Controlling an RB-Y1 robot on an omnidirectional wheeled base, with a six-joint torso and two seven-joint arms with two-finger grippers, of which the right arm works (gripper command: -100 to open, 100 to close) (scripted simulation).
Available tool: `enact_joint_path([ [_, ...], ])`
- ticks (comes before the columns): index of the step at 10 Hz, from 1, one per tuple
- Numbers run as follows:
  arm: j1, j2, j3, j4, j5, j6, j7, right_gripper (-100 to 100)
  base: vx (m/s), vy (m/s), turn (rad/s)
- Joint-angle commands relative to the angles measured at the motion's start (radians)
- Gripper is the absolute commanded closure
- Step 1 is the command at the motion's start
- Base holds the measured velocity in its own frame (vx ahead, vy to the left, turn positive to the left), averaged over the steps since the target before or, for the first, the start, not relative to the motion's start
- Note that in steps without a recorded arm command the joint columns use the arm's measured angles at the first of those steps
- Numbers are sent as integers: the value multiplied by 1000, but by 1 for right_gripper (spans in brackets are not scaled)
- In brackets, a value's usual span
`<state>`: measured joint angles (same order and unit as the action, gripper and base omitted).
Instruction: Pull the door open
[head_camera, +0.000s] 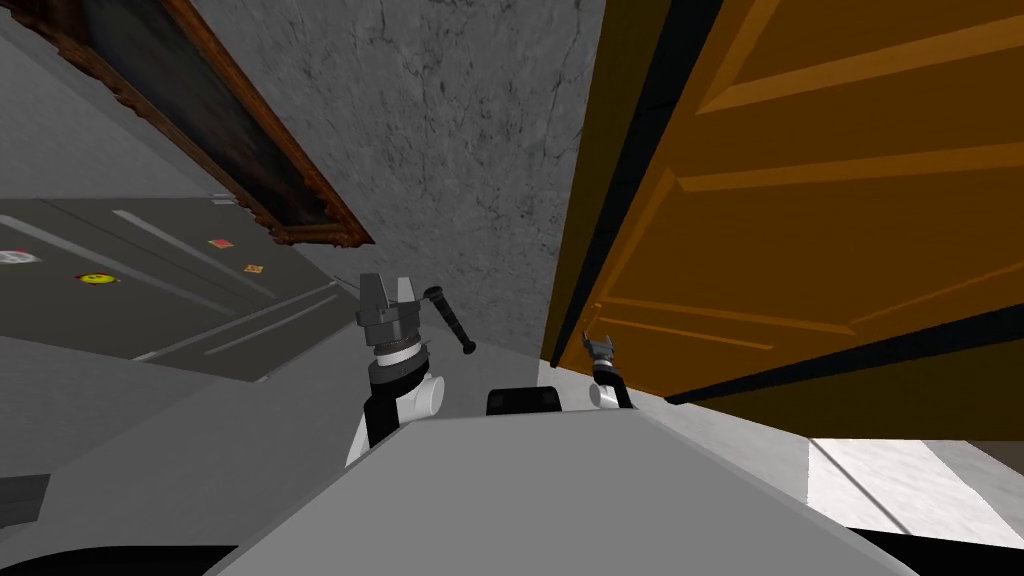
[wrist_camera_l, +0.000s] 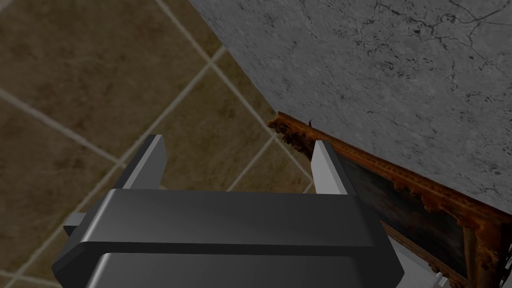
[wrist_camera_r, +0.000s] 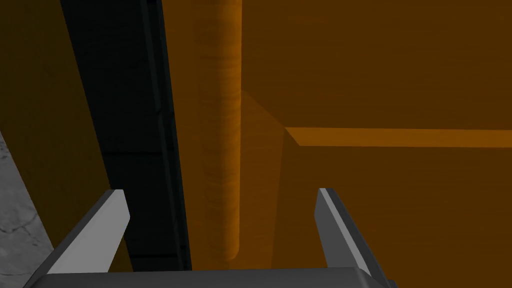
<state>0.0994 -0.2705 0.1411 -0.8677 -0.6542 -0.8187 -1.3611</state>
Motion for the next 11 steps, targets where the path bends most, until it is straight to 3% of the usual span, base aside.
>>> enact_joint_path([
  [1, -2, -22, -10, 28, -8, -14, -29, -100, 233, -30, 135],
  [3, -1, -28, -13, 33, -10, -17, -36, -100, 124, -38, 42],
  [5, -7, -48, -19, 51, -16, -26, -64, -100, 146, -11, 115],
  [6, -1, -42, -17, 48, -14, -26, -56, -100, 54, 3, -13],
  [7, -1, -42, -17, 48, -14, -26, -56, 100, -28, 10, 13],
  [11, -1, -42, -17, 48, -14, -26, -56, 100, -9, 1, 2],
])
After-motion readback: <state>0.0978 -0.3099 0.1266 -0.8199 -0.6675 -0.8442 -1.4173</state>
